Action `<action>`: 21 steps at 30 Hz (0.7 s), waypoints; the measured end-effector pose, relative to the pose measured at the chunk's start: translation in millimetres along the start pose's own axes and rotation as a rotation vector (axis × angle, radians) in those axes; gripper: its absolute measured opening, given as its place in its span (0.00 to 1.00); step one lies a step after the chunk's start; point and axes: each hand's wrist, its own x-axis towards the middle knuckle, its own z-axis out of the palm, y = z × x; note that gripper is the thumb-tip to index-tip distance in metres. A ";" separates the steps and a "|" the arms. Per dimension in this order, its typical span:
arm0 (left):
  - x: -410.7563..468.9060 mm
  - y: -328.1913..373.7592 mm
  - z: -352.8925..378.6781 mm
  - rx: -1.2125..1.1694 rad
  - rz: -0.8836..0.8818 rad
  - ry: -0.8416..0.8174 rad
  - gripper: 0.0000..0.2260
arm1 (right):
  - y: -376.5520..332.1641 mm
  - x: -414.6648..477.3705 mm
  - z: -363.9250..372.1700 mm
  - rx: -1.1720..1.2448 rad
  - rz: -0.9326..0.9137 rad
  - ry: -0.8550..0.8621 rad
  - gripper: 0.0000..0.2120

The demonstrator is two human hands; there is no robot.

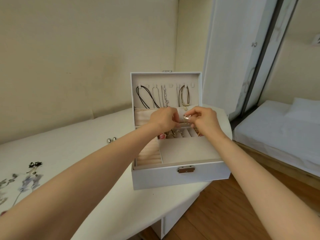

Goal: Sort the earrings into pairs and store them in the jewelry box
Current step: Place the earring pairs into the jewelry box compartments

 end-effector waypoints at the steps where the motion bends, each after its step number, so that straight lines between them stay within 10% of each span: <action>1: 0.6 0.7 1.2 0.076 0.009 -0.061 0.08 | -0.1 -0.3 -0.9 0.011 -0.012 0.023 0.05; 21: 14.7 -0.8 6.9 0.234 0.110 -0.051 0.06 | -7.2 -3.6 -0.2 -0.027 -0.023 0.021 0.06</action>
